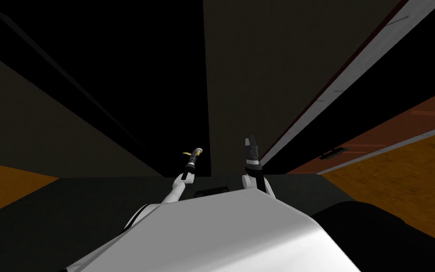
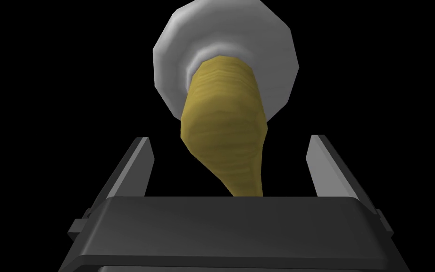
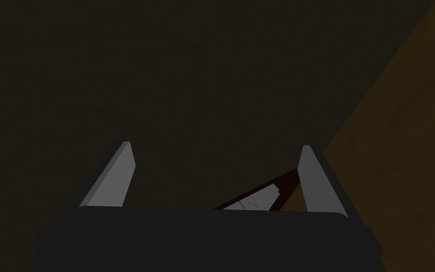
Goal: Push the door open
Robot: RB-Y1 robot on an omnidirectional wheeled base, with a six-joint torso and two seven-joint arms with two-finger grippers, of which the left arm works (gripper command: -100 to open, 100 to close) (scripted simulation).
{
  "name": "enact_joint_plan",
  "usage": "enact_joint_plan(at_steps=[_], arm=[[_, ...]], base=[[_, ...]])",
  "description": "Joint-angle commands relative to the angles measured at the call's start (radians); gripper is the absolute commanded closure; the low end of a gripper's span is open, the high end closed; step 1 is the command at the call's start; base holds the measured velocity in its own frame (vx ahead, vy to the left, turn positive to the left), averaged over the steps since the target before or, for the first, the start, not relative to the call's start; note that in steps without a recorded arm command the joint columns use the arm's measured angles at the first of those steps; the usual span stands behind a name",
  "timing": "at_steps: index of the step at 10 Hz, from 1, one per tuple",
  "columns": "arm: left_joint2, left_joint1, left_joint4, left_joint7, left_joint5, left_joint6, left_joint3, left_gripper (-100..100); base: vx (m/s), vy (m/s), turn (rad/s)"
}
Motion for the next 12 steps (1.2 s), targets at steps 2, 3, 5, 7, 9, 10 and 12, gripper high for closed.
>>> enact_joint_plan(at_steps=[2,3,5,7,9,10,12], arm=[[0.000,-0.001,0.003,0.001,0.000,-0.002,-0.001,100],[0.000,-0.001,0.003,0.001,0.000,-0.002,-0.001,100],[0.000,-0.001,0.003,0.001,0.000,-0.002,-0.001,100],[0.010,-0.008,0.008,-0.019,0.011,-0.009,0.030,100],[0.015,-0.011,0.012,-0.032,0.018,-0.014,0.049,100],[0.020,-0.014,0.016,-0.046,0.025,-0.020,0.069,100],[0.025,-0.018,0.022,-0.064,0.035,-0.028,0.095,100]], base=[[-0.016,0.004,0.010],[-0.013,0.008,-0.019],[-0.002,0.003,-0.004],[-0.004,0.012,-0.087],[-0.025,0.056,-0.152],[-0.020,0.030,-0.103],[-0.026,0.038,-0.120]])
